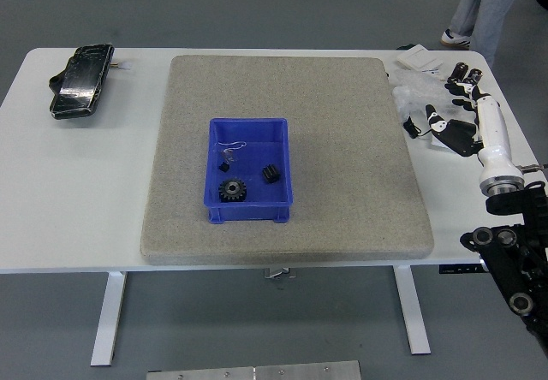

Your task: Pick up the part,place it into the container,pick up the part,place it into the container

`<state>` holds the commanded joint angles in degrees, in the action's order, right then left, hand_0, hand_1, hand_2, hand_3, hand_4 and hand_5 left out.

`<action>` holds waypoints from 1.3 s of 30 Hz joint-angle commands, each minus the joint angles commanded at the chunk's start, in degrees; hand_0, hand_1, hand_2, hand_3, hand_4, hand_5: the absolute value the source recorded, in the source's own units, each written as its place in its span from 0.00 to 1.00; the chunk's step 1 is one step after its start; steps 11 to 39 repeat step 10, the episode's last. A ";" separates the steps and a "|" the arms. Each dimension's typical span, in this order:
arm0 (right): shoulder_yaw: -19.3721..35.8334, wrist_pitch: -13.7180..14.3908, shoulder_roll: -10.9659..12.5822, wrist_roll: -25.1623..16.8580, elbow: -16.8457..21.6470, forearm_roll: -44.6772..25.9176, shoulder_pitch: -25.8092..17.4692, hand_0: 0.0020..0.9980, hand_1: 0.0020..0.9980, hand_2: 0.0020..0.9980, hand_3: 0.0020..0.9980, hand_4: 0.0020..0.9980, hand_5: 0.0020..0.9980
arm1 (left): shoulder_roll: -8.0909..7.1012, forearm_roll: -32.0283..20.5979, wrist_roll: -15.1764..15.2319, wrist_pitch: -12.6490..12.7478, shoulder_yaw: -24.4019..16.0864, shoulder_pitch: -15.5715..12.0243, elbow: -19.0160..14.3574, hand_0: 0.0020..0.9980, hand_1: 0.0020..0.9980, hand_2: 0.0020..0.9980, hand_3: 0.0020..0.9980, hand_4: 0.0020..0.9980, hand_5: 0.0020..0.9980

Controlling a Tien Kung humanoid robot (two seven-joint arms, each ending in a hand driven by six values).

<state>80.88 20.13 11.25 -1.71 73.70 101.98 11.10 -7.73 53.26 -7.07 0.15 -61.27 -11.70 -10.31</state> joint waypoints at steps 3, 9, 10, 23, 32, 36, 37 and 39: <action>0.05 -0.06 0.11 0.02 -0.02 -0.03 0.00 0.79 0.73 0.77 0.73 0.71 0.33 | 0.27 0.07 -0.04 -0.01 -0.05 -0.02 0.00 0.67 0.66 0.63 0.62 0.70 0.21; 0.22 -0.12 0.16 0.03 0.06 -0.14 -0.03 0.79 0.73 0.77 0.73 0.71 0.33 | 0.56 0.21 -0.06 -0.02 -0.14 0.02 0.00 0.67 0.66 0.63 0.62 0.70 0.21; 0.25 -0.12 0.15 0.03 0.08 -0.13 -0.03 0.79 0.73 0.77 0.73 0.71 0.33 | 0.57 0.20 -0.06 -0.01 -0.13 0.02 0.00 0.67 0.66 0.63 0.62 0.70 0.21; 0.25 -0.12 0.15 0.03 0.08 -0.13 -0.03 0.79 0.73 0.77 0.73 0.71 0.33 | 0.57 0.20 -0.06 -0.01 -0.13 0.02 0.00 0.67 0.66 0.63 0.62 0.70 0.21; 0.25 -0.12 0.15 0.03 0.08 -0.13 -0.03 0.79 0.73 0.77 0.73 0.71 0.33 | 0.57 0.20 -0.06 -0.01 -0.13 0.02 0.00 0.67 0.66 0.63 0.62 0.70 0.21; 0.25 -0.12 0.15 0.03 0.08 -0.13 -0.03 0.79 0.73 0.77 0.73 0.71 0.33 | 0.57 0.20 -0.06 -0.01 -0.13 0.02 0.00 0.67 0.66 0.63 0.62 0.70 0.21; 0.25 -0.12 0.15 0.03 0.08 -0.13 -0.03 0.79 0.73 0.77 0.73 0.71 0.33 | 0.57 0.20 -0.06 -0.01 -0.13 0.02 0.00 0.67 0.66 0.63 0.62 0.70 0.21; 0.25 -0.12 0.15 0.03 0.08 -0.13 -0.03 0.79 0.73 0.77 0.73 0.71 0.33 | 0.57 0.20 -0.06 -0.01 -0.13 0.02 0.00 0.67 0.66 0.63 0.62 0.70 0.21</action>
